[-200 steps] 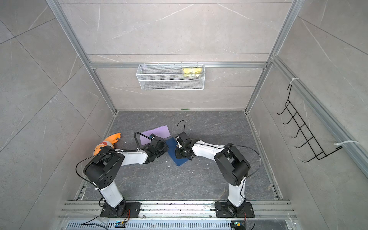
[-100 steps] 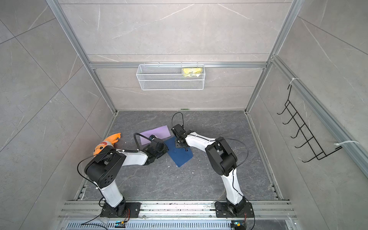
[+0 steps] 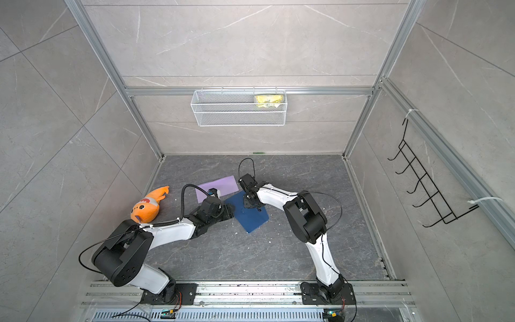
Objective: Open the envelope
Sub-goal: Open the envelope flap on the envelope, then adjust the envelope at the center of the board.
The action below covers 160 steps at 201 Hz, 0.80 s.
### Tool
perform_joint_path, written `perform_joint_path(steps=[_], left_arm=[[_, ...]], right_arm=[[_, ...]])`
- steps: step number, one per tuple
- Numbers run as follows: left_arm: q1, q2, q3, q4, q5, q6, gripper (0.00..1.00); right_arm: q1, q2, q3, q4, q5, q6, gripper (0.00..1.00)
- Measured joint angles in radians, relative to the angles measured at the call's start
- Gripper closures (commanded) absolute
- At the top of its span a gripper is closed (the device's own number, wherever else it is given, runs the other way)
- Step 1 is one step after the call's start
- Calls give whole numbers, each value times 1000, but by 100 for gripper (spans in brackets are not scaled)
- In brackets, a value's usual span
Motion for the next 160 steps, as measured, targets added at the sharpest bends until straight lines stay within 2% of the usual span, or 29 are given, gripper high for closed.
perform_joint_path(steps=[43,76,117,160], left_arm=[[4,182,124,71,170,58,35],[1,254,91,201,250,22,37],[-21,277,6,407,261,-78,40],[-119,418,114,531,248,-167,41]], right_arm=[[-7,0,6,-9,-27,-7,70],[-20,19,56,-80,-16,5,74],[-52,74,151,-163,-1,45,73],[-103,204,423,-288,-12,53,73]])
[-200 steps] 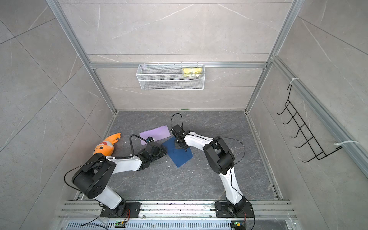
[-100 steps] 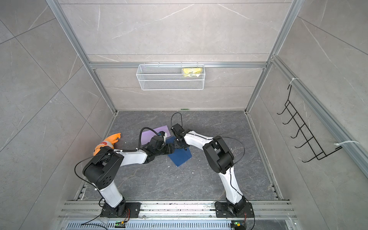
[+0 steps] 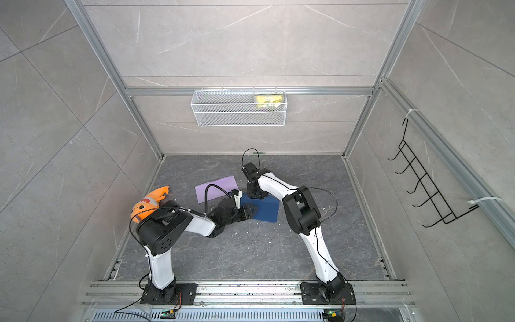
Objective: Open the envelope
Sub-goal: Adjust the envelope at the center of the board.
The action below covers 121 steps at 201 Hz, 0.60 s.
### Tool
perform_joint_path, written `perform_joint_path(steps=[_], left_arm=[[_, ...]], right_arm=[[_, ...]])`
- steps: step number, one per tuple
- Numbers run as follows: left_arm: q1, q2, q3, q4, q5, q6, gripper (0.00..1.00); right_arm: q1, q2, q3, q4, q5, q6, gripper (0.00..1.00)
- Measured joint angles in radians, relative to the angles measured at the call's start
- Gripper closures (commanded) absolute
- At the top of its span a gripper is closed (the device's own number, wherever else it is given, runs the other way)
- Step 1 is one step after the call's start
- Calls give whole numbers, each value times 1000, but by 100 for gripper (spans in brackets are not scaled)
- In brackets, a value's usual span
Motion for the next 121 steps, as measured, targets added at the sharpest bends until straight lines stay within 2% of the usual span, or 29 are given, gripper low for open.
perform_joint_path(steps=[37,51,62,65,76,103,121], left_arm=[[-16,37,72,-23,-73,-22,39],[-16,37,106,-72,-103,-9,27],[-16,32,136,-125,-129,18,7],[-16,29,145,-140,-135,16,1],[-16,14,175,-203,-157,51,0],[-16,-44,247,-370,-211,135,0],[-15,-82,317,-497,-246,202,0]], right_arm=[[-45,60,177,-77,-17,-35,71],[-50,49,188,-85,-19,-54,69],[-50,26,174,-89,-19,-65,65],[-49,18,165,-87,-20,-71,63],[-49,-32,109,-79,-20,-84,56],[-48,-200,-57,-29,-23,-109,17],[-48,-314,-142,26,-23,-121,7]])
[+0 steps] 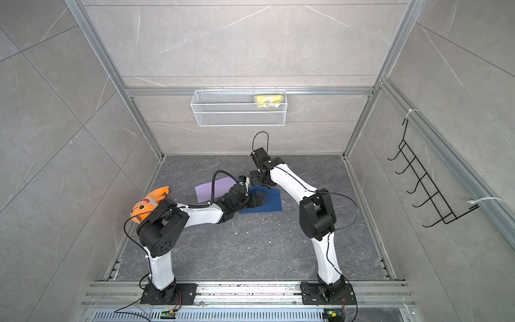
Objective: Open the envelope
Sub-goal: Adjust the envelope at the center of the board, then reset both arms
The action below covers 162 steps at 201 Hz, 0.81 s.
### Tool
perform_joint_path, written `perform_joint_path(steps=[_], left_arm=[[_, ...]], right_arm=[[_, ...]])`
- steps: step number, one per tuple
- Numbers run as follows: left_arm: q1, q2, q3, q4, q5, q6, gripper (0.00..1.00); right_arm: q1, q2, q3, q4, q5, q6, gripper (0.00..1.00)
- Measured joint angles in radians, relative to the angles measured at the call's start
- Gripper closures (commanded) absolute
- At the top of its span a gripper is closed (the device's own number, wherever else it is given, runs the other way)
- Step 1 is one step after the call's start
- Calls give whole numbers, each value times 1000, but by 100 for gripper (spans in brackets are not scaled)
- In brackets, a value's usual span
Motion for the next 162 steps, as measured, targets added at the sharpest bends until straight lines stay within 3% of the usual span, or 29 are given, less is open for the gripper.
perform_joint_path(steps=[22,52,83,114,131,162], left_arm=[[2,-34,85,-123,-42,99,0],[21,-116,110,-237,-116,247,0],[135,-210,70,-320,-154,324,1],[278,-364,-98,-263,-359,428,1],[290,-441,-238,-145,-460,547,1],[301,-483,-473,64,-513,728,1]], right_arm=[[-2,-99,-68,67,7,-23,1],[-8,-206,-187,153,28,-47,1],[-15,-340,-359,231,84,-68,1],[-15,-503,-563,297,211,-87,0],[-15,-600,-679,343,320,-98,0],[-18,-691,-827,463,531,-169,0]])
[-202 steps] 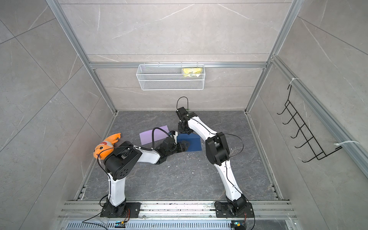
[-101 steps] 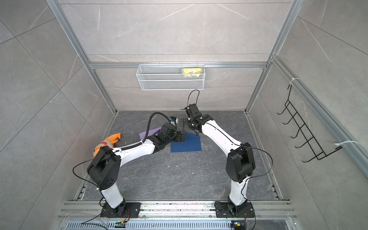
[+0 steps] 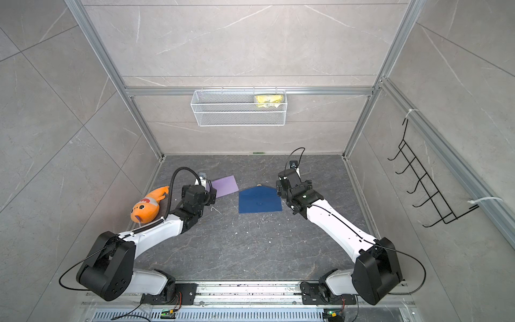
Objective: Open the envelope
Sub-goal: Reset both arms
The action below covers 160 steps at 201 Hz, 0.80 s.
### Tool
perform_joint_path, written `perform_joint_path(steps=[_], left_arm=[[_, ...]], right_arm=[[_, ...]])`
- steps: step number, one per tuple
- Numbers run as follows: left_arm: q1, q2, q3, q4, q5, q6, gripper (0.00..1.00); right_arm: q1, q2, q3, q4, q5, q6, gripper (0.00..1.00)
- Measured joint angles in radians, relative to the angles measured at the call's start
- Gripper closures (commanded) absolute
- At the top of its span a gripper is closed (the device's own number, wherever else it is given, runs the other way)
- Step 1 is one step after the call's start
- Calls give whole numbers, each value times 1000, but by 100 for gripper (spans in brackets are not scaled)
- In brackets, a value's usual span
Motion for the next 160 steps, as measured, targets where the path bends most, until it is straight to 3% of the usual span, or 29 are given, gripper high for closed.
perform_joint_path(steps=[39,85,112,129,160], left_arm=[[104,0,-126,129,8,51,0],[169,-1,-150,241,39,82,0],[211,-30,-198,258,66,68,0],[239,-42,-238,269,94,34,0],[262,-43,-293,285,146,2,0]], right_arm=[[-8,63,-211,322,174,-192,0],[-39,114,-537,922,183,-450,0],[-45,156,-647,1233,199,-568,0],[-45,142,-670,1324,206,-578,0],[-53,50,-695,1320,156,-523,0]])
